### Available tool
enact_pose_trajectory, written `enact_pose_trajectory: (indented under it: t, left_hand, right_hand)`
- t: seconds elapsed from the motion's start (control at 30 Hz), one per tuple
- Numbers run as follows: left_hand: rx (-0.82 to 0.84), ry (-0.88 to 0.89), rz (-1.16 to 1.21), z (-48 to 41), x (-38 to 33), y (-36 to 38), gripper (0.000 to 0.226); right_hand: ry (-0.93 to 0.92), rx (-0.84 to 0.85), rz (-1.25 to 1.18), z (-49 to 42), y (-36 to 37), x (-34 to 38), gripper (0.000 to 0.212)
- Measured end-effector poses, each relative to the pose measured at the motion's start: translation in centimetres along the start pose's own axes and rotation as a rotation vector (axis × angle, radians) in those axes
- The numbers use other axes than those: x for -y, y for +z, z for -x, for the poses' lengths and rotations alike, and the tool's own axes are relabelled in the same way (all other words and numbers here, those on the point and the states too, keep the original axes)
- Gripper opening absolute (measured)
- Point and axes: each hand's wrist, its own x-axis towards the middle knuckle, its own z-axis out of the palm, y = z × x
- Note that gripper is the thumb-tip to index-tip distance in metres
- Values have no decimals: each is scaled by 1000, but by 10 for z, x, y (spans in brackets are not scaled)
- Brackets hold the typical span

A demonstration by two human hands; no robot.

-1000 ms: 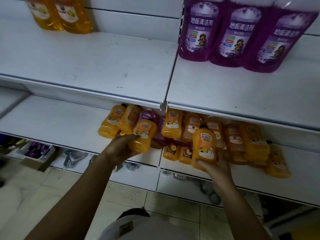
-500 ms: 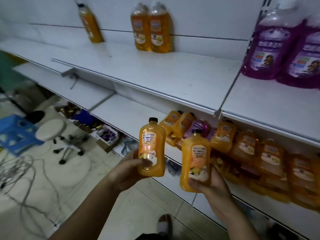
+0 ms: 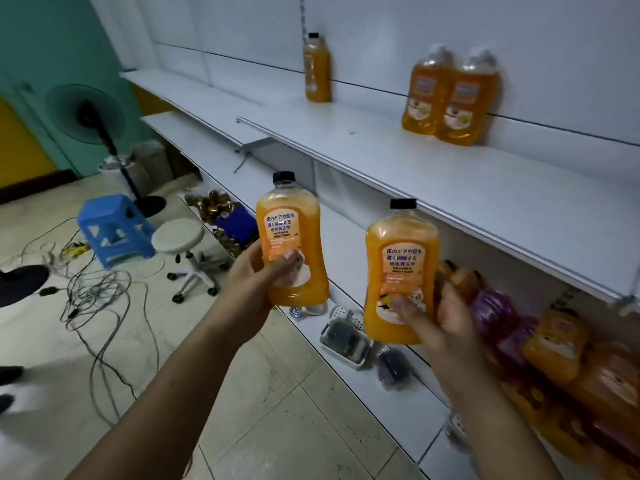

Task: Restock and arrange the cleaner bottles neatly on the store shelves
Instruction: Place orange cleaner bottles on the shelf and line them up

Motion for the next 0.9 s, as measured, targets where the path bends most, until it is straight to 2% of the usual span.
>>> enact_pose_trajectory:
  t: [0.1, 0.2, 0.3, 0.4, 0.43, 0.53, 0.6, 0.77, 0.9]
  left_hand:
    - [-12, 41, -21, -18, -21, -37, 47]
    - [-25, 70, 16, -43, -48, -73, 40]
    - [-36, 118, -4, -72, -74, -104, 43]
    - [-39, 168, -9, -100, -94, -130, 39]
    - [-40, 177, -10, -110, -99, -138, 39]
    - [-40, 209, -23, -146, -112, -158, 44]
    - [-33, 231, -42, -173, -118, -168, 43]
    - [-2, 268, -100, -245, -134, -182, 45]
    - [8, 315, -175, -306, -149, -186, 56]
  right_hand:
    - [-28, -30, -18, -30, 45, 6, 43]
    - [-59, -52, -66, -64, 94, 14, 57]
    - [-106, -77, -76, -96, 140, 24, 57]
    - [-142, -109, -52, -127, 173, 32, 70]
    - [-152, -117, -30, -136, 181, 35, 70]
    - [-185, -102, 61, -168, 198, 42, 50]
    - [-213, -101, 97, -195, 206, 45, 47]
    - [-252, -126, 97, -275, 222, 48, 49]
    - [-274, -207, 69, -336, 231, 52, 73]
